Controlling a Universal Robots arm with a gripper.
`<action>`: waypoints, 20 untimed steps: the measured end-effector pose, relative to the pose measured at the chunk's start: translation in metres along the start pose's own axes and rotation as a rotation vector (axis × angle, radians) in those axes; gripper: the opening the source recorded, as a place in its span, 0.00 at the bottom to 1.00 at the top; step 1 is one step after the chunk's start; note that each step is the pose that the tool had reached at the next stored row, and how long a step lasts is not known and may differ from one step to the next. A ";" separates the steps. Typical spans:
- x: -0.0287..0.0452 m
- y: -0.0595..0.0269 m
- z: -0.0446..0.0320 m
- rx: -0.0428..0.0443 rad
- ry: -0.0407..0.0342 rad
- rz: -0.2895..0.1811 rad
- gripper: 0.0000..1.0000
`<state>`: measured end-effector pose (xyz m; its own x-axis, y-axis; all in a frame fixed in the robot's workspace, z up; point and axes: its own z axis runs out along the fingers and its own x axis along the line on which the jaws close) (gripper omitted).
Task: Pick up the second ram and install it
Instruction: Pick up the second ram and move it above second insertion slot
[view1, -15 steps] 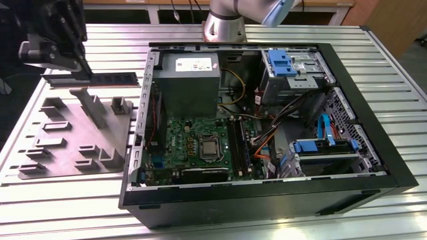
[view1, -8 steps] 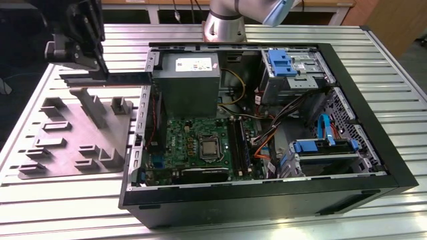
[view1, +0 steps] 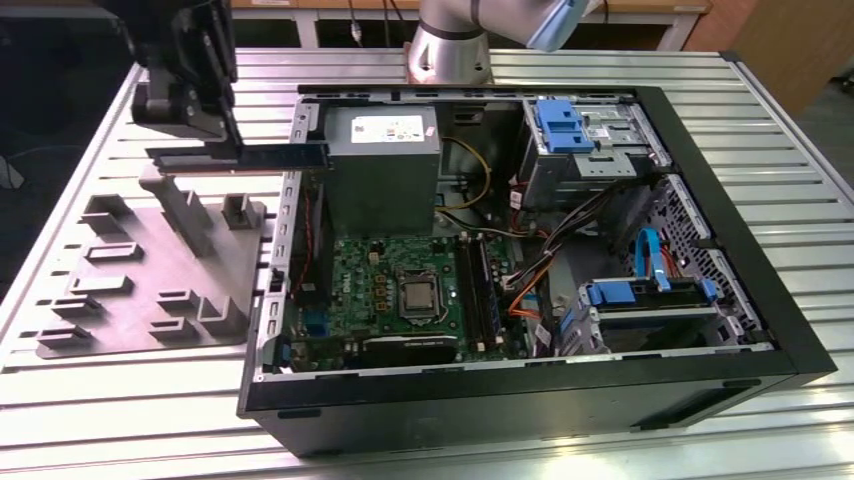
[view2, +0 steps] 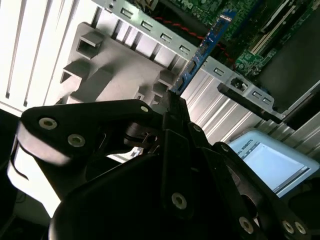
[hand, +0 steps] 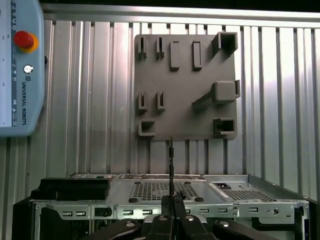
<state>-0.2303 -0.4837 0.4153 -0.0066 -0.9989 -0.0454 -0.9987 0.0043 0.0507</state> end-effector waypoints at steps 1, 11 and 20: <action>0.0000 -0.0031 -0.0001 0.0000 0.0000 0.000 0.12; 0.0000 -0.0337 -0.0017 -0.0009 0.0001 0.000 0.12; 0.0000 -0.0567 -0.0029 -0.0010 0.0000 0.000 0.12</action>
<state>-0.1735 -0.4840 0.4153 -0.0066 -0.9989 -0.0454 -0.9987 0.0042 0.0517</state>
